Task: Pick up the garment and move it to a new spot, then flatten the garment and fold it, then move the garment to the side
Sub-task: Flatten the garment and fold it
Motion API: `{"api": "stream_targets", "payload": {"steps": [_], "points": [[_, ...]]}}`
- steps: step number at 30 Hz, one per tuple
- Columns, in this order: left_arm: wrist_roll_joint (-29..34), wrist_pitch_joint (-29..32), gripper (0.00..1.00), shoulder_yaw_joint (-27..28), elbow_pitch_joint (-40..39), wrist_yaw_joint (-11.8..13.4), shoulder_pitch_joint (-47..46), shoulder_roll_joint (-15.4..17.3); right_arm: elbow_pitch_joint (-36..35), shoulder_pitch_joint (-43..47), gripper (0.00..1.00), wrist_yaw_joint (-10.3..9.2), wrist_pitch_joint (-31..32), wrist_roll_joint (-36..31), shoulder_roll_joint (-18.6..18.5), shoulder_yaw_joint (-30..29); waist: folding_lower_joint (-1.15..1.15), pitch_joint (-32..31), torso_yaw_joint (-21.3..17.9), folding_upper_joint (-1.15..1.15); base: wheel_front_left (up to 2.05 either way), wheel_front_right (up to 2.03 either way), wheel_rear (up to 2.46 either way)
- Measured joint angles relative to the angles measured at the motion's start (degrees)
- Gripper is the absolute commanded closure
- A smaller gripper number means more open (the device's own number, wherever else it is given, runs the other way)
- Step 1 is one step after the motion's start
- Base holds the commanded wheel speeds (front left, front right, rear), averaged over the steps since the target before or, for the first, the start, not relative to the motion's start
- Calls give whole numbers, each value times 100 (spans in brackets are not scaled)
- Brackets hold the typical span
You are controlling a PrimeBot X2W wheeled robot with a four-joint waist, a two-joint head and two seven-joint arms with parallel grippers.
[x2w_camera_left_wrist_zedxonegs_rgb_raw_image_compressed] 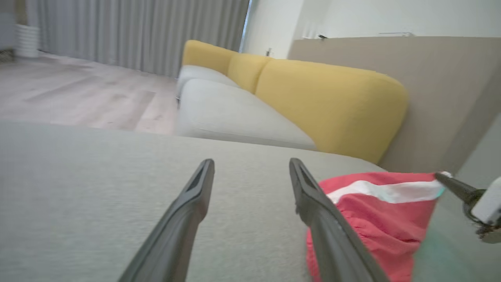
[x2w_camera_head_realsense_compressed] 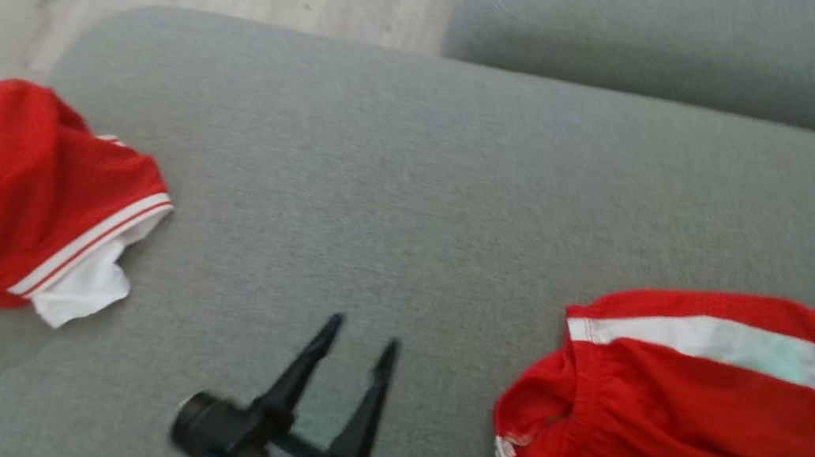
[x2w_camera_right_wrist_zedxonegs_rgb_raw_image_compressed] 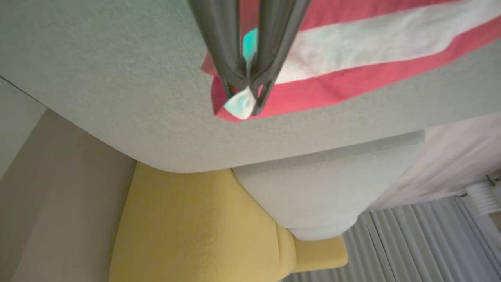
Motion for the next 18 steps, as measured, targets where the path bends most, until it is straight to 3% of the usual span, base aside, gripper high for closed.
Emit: {"api": "stream_targets", "payload": {"steps": [6, 7, 8, 9, 13, 18], "points": [[-1360, 417, 0, -989, 722, -312, -1044, -5, 107, -60, 100, 0, -27, -526, 3, 53, 0, 284, -419, 0, 0, 0, 0], [-1690, 537, 0, -1126, 777, -339, -1218, -7, 112, -63, 93, 0, -27, -602, 2, 77, 0, 328, -490, 0, 0, 0, 0], [-2031, 684, 0, -1265, 844, -360, -1407, -7, 144, -74, 25, 0, -26, -648, 1, 116, 0, 375, -564, 0, 0, 0, 0], [-2339, 820, 0, -1393, 917, -376, -1586, -9, 186, -93, 0, 0, -25, -681, 2, 144, 0, 420, -636, 0, 0, 0, 0], [-3382, 1245, 0, -1809, 1232, -378, -2236, -16, 172, -259, 0, 0, -56, -777, 3, 292, 0, 608, -917, 0, 0, 0, 0], [-4033, 1466, 0, -2256, 1704, -256, -2926, -30, 13, -403, 0, 0, -240, -825, 1, 383, 0, 876, -1221, 0, 0, 0, 0]]}}
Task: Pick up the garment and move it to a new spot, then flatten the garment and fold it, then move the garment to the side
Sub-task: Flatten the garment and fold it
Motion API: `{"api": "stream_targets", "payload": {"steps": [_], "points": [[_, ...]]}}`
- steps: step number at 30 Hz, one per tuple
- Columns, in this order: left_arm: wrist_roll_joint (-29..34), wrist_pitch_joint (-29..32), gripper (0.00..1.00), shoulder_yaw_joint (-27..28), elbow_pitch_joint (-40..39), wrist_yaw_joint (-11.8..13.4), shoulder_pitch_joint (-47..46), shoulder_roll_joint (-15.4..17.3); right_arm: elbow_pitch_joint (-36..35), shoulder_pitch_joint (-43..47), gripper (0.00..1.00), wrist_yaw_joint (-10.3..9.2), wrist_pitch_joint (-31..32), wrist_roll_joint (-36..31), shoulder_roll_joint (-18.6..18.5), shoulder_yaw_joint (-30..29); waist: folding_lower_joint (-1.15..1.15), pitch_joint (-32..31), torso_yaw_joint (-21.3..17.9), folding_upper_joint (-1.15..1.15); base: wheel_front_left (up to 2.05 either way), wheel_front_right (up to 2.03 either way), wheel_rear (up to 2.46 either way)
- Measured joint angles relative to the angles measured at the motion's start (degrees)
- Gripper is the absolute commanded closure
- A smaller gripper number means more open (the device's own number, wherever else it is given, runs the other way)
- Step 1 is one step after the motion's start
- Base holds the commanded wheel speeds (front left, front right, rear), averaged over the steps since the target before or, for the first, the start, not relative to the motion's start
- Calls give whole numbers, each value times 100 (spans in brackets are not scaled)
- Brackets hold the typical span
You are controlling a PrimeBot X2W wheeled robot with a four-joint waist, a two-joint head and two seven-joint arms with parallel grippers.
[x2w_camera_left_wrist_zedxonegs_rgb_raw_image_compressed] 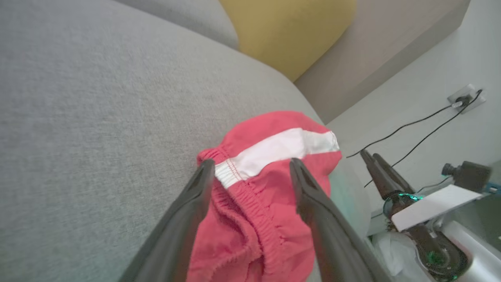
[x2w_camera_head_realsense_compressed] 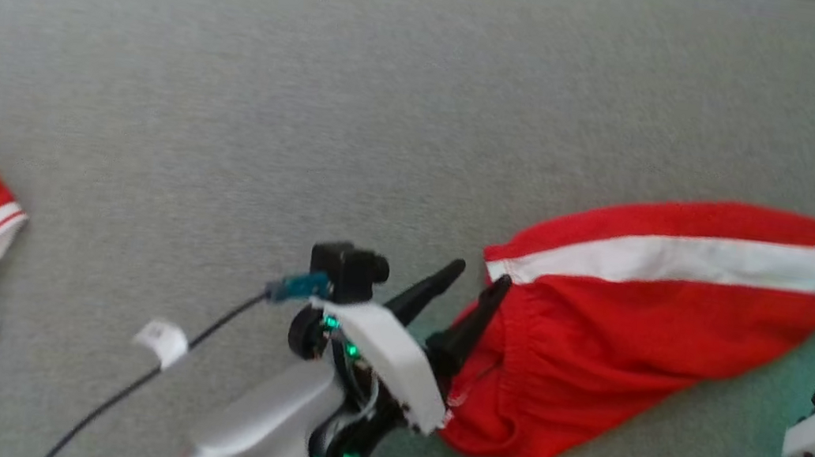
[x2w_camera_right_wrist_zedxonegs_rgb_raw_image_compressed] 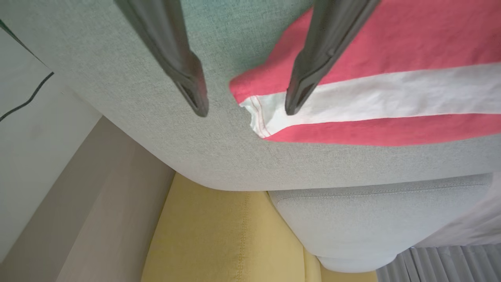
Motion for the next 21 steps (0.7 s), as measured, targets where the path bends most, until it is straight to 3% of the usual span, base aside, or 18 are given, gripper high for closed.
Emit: {"api": "stream_targets", "payload": {"steps": [4, 10, 21], "points": [[-356, 148, 0, -241, 431, 174, -419, -1, -37, -7, 0, 0, -79, 52, 1, 120, 0, 191, -232, 0, 0, 0, 0], [-860, 200, 0, -517, 703, 172, -738, -9, 11, -9, 0, 0, -171, 101, 0, 108, 0, 382, -474, 0, 0, 0, 0], [-1266, 142, 0, -923, 1020, 380, -975, -13, 166, -23, 0, 0, -293, 101, 0, 62, -1, 343, -490, 0, 0, 0, 0]]}}
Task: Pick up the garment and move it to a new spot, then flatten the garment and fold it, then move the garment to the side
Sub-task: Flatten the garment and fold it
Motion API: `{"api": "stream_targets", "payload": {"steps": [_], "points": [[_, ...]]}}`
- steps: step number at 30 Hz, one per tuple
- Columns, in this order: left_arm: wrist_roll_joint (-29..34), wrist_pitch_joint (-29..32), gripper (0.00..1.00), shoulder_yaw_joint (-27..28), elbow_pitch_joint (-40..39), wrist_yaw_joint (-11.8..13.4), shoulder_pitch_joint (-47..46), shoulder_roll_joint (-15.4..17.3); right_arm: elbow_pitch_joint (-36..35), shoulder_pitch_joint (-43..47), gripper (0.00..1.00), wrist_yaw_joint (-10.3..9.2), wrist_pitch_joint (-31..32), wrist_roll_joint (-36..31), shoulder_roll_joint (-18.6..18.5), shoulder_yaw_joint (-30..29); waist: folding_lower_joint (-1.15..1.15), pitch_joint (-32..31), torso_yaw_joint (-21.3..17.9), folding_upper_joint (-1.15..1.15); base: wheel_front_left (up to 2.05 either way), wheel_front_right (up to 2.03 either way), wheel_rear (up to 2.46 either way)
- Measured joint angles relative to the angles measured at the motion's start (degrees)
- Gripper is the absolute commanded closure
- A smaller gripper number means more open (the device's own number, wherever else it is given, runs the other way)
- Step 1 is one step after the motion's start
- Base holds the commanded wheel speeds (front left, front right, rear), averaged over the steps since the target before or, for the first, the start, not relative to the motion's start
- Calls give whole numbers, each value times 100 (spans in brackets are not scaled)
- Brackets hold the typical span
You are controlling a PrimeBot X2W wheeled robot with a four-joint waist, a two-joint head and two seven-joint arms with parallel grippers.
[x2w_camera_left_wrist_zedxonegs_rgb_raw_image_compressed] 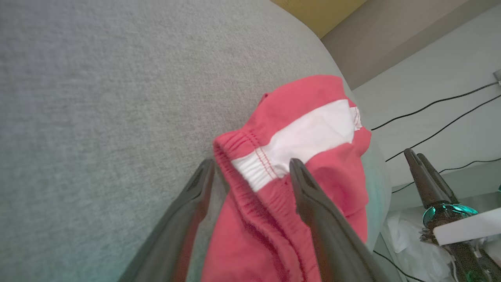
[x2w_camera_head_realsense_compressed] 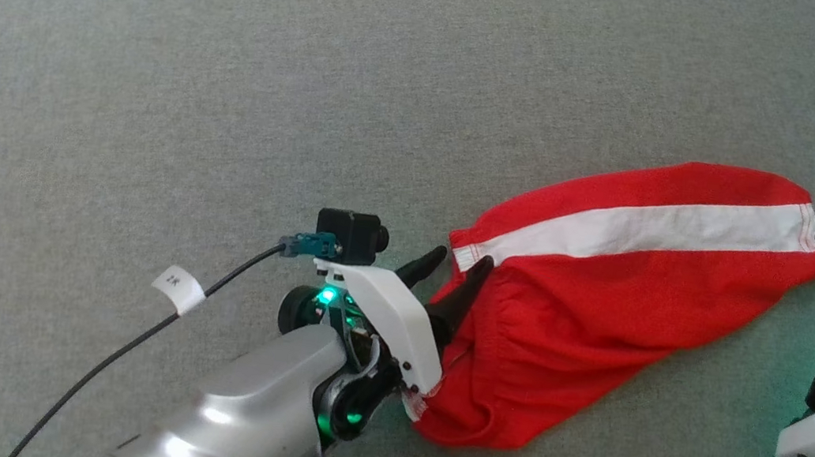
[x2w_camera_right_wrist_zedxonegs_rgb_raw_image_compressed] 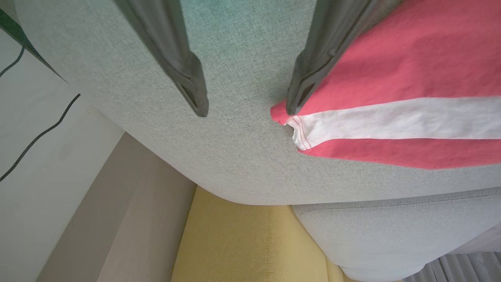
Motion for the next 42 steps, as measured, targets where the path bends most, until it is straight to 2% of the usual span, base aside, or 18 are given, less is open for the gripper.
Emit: {"api": "stream_targets", "payload": {"steps": [9, 10, 12, 14, 16, 23, 28, 31, 35, 36, 38, 42], "points": [[-467, -11, 0, -175, -99, -158, -34, 0, 27, -9, 0, 0, -32, -9, 0, -12, 0, -10, 73, 0, 0, 0, 0], [-517, -14, 6, -214, -107, -176, -52, -1, 30, -10, 0, 0, -33, -9, 0, -13, 0, -8, 81, 0, 0, 0, 0], [-608, -49, 40, -264, -109, -202, -77, -1, 30, -12, 0, 0, -33, -9, 0, -14, 0, -1, 94, 0, 0, 0, 0], [-659, -93, 67, -308, -109, -248, -110, 0, 29, -16, 0, 0, -34, -10, 0, -18, 0, 6, 106, 0, 0, 0, 0], [-666, -209, 100, -353, -113, -259, -141, 0, 27, -18, 0, 0, -51, -18, 0, -18, 0, 9, 117, 0, 0, 0, 0], [-815, -405, 100, -584, -140, -413, -220, -1, 37, -16, 0, 0, -51, 4, 0, 42, 0, -43, 202, 0, 0, 0, 0], [-766, -603, 100, -613, -176, -504, -228, 79, 83, -8, 0, 0, -48, 252, -1, 94, 0, -155, 338, 0, 0, 0, 0], [-689, -605, 100, -626, -436, -510, -227, 406, 83, -7, 0, 0, 77, 439, -1, 163, 0, -233, 437, 0, 0, 0, 0], [-597, -494, 100, -632, -868, -446, -226, 1051, -16, -5, 0, 0, 519, 592, -4, 342, 0, -335, 575, 0, 0, 0, 0], [-598, -435, 100, -631, -1128, -331, -226, 1301, -76, -7, 0, 0, 844, 739, -79, 538, 0, -365, 637, 0, 0, 0, 0], [-597, -335, 100, -634, -1424, -225, -225, 1490, -137, -15, 0, 0, 1222, 910, -309, 891, -1, -367, 678, 0, 0, 0, 0], [-547, -293, 100, -666, -1965, 11, -219, 1671, -193, -233, 0, 0, 2016, 1446, -1007, 1668, 0, -300, 716, 0, 0, 0, 0]]}}
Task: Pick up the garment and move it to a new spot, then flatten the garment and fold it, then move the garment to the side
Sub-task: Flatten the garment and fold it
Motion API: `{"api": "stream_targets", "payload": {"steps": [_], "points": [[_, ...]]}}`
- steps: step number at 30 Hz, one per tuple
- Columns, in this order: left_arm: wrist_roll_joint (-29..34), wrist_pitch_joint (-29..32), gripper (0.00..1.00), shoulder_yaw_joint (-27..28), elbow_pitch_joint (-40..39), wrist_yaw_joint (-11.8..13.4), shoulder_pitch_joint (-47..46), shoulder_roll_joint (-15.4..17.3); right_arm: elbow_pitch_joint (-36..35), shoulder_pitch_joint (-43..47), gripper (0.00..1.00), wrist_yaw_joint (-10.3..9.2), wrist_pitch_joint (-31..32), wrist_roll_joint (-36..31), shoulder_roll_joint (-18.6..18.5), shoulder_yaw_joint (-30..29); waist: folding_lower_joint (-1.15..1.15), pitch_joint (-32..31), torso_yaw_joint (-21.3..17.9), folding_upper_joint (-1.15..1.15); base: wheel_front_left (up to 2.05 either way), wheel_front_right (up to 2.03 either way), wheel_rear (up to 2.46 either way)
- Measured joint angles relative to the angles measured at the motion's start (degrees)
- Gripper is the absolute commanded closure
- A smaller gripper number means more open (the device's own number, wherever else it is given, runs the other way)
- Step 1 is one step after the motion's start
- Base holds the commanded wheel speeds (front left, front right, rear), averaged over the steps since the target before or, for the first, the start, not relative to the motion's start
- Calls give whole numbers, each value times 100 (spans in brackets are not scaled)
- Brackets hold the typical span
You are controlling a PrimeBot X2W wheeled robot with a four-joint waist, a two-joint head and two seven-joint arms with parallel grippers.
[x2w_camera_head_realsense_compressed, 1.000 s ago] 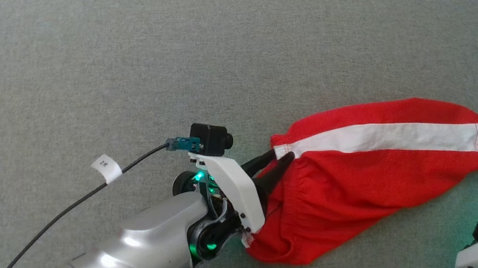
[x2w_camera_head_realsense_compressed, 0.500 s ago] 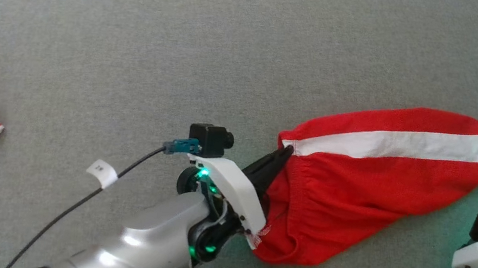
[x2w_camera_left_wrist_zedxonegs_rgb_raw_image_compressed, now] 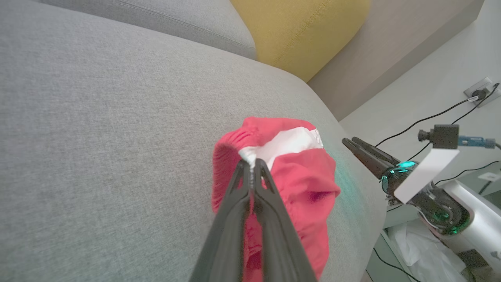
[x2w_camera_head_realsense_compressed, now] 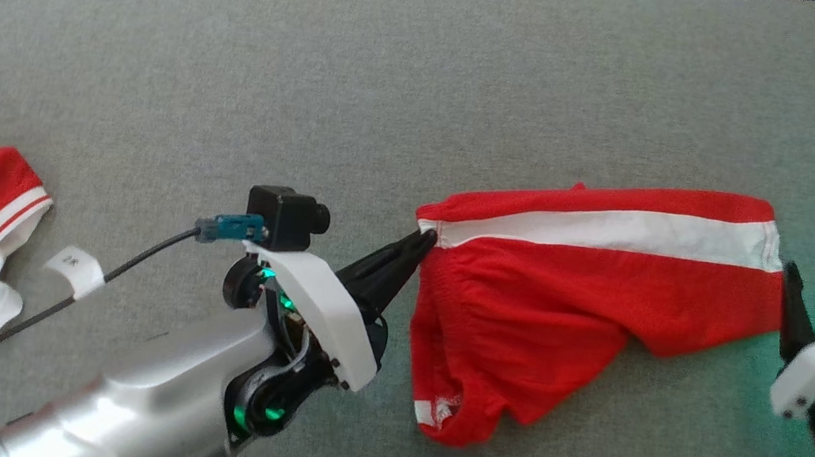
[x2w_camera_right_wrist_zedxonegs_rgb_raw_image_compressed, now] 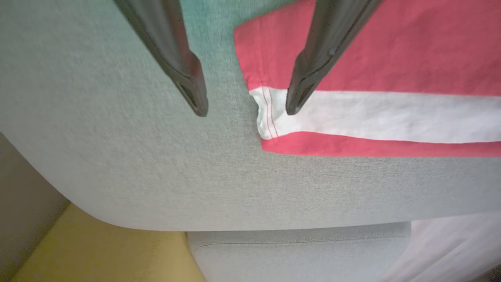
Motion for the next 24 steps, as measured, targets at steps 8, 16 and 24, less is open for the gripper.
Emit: {"api": "stream_targets", "payload": {"steps": [8, 16, 24], "points": [[102, 20, 100, -20, -553, 252, 4, 109, 237, -710, 0, 0, 920, 521, -1013, 1088, 0, 308, 157, 0, 0, 0, 0], [110, 48, 100, -30, -644, 303, 4, 156, 747, -912, 66, 0, 1073, 892, -1107, 1407, 1, 461, 319, 0, 0, 0, 0], [145, 16, 100, -16, -643, 345, 4, 189, 962, -1029, 100, 0, 821, 1015, -1179, 1572, 1, 411, 352, 0, 0, 0, 0]]}}
